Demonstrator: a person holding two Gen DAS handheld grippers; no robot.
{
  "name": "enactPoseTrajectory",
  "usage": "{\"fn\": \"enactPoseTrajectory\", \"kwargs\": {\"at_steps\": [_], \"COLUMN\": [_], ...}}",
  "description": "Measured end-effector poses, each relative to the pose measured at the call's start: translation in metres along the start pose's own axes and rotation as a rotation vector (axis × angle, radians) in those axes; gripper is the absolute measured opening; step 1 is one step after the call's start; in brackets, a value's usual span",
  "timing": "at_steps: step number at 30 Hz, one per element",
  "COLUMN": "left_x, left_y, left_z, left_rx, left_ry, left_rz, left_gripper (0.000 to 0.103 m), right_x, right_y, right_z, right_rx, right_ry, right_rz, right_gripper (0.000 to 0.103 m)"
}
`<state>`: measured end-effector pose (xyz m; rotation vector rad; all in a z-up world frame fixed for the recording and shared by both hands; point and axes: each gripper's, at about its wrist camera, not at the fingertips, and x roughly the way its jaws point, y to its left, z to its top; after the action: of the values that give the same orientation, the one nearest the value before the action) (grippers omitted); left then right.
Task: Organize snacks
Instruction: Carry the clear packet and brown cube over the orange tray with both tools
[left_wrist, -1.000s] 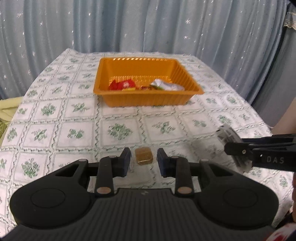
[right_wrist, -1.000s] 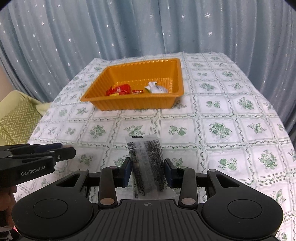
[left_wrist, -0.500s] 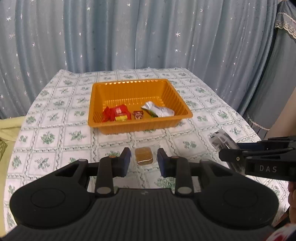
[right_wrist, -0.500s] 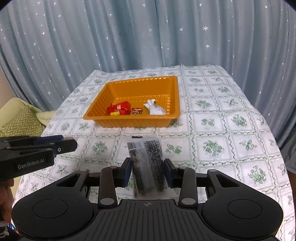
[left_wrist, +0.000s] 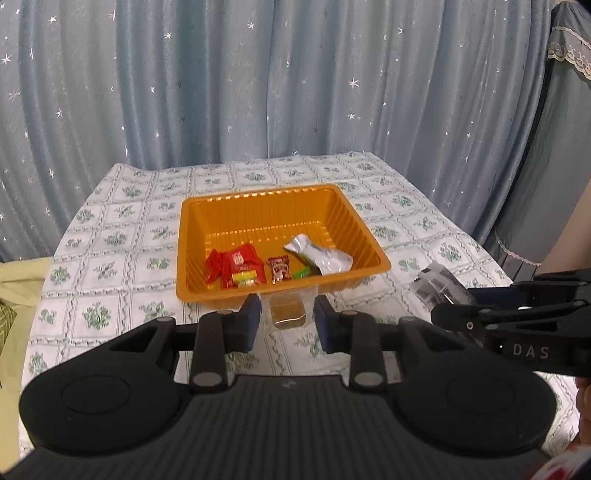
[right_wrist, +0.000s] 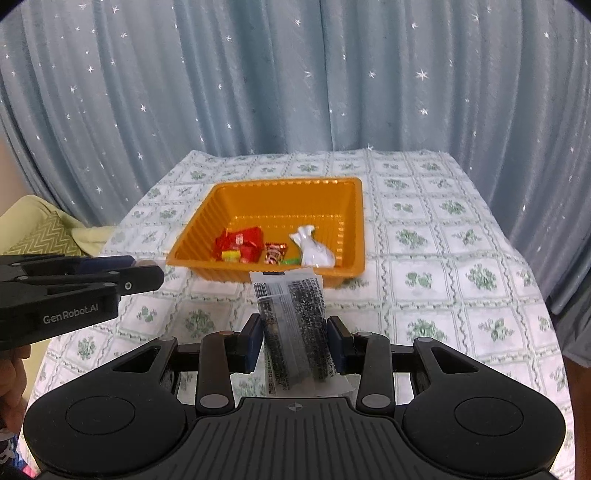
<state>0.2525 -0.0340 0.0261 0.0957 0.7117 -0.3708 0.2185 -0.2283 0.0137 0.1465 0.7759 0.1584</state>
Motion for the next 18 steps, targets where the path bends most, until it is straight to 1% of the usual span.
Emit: {"fn": "enactPoseTrajectory", "kwargs": {"at_steps": [8,18], "left_x": [0.020,0.063], "left_y": [0.015,0.038], "left_z": [0.028,0.066], "left_rx": [0.004,0.007], "left_ry": [-0.011,-0.005], "left_rz": [0.005,0.033], "left_gripper": [0.029,0.029], "right_x": [0.019,0.054], "right_y": [-0.004,-0.005], "right_z": [0.036,0.095], "right_rx": [-0.010,-0.031], "right_ry": [-0.016,-0.031], "right_rz": [0.015,0.023], "right_gripper": [0.038,0.038]}}
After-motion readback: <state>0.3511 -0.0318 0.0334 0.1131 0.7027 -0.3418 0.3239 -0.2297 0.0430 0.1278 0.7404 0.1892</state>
